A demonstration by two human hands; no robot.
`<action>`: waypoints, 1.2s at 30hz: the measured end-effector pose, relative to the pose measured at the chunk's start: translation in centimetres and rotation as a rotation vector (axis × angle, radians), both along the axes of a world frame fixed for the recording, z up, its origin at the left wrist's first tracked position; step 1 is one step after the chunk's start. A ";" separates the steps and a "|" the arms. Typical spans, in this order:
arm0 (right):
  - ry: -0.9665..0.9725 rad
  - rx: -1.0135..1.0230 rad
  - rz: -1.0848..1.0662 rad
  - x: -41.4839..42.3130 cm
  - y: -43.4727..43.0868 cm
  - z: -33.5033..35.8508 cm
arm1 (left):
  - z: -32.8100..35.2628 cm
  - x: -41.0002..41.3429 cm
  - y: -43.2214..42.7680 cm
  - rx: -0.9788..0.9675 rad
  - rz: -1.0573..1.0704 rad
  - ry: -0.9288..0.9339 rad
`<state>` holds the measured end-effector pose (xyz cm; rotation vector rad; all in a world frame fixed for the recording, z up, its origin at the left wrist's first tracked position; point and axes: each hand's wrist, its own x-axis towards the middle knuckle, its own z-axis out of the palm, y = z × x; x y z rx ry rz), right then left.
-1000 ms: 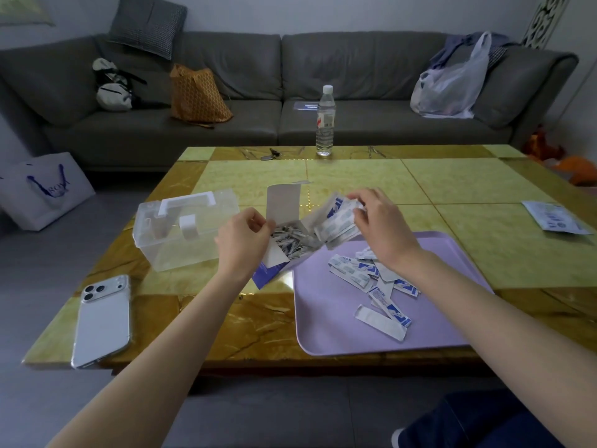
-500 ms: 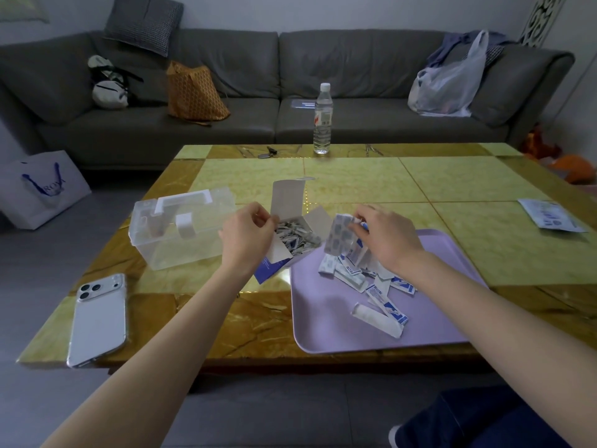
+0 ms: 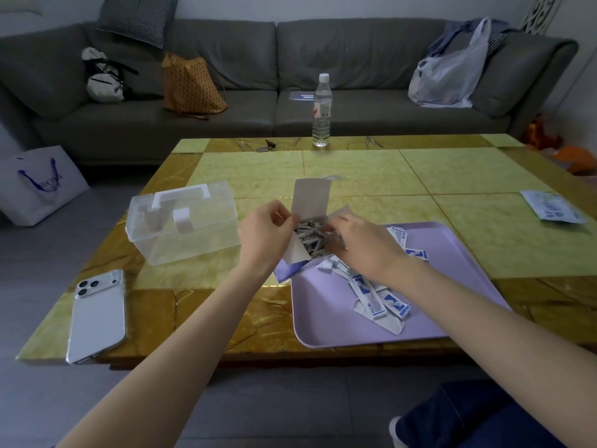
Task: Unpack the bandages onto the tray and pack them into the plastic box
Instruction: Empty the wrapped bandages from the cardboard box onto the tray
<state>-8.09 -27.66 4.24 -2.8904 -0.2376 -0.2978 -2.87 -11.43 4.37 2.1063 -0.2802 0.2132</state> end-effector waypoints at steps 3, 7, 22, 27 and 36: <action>0.084 -0.090 -0.096 0.8 0.2 -1.1 | 0.0 -0.6 -0.3 -0.001 -0.028 -0.005; 0.141 -0.173 -0.177 1.8 0.1 -2.6 | -0.3 -0.8 -0.2 -0.010 -0.040 -0.007; -0.083 0.165 -0.069 0.0 0.0 0.7 | 0.5 -0.1 1.5 -0.046 0.010 -0.019; -0.207 0.221 -0.153 -0.5 -1.8 2.2 | 0.3 0.9 2.6 -0.035 0.070 -0.024; 0.021 0.273 -0.135 -0.5 -2.6 1.1 | 0.2 1.2 3.2 -0.015 0.113 -0.034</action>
